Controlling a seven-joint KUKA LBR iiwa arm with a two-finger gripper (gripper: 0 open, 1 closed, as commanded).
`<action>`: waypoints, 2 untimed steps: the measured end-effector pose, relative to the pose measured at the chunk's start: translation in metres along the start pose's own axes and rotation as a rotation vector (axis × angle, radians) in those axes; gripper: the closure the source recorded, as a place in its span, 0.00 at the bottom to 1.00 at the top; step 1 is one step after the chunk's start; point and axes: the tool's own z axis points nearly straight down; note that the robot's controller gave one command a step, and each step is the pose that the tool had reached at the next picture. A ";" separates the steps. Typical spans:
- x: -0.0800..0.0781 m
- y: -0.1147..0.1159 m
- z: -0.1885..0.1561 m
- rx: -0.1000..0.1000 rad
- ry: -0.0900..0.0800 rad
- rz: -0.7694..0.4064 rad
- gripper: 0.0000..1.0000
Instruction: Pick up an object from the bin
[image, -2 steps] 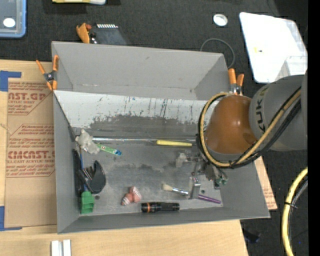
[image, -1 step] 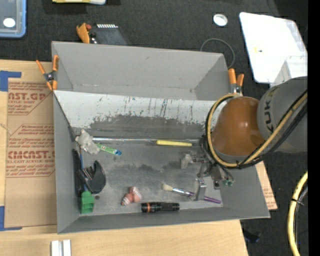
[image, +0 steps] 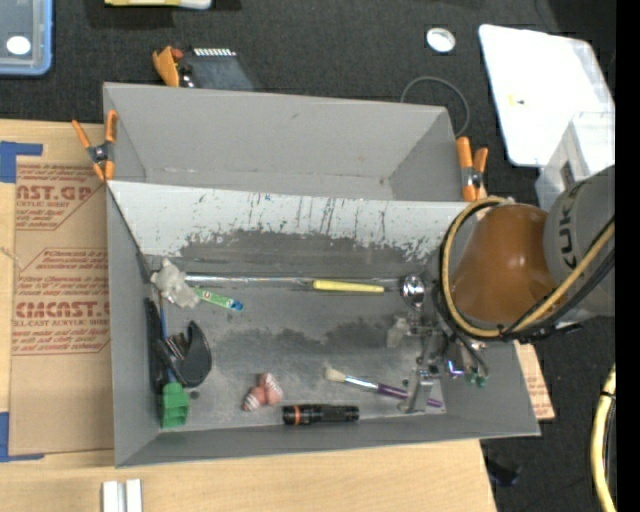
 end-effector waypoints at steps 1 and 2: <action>0.000 -0.026 0.031 -0.004 -0.010 0.025 0.00; 0.006 -0.031 0.030 -0.003 -0.008 0.015 1.00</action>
Offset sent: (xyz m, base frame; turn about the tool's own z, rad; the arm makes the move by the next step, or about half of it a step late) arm -0.0081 -0.0316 -0.0293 0.0156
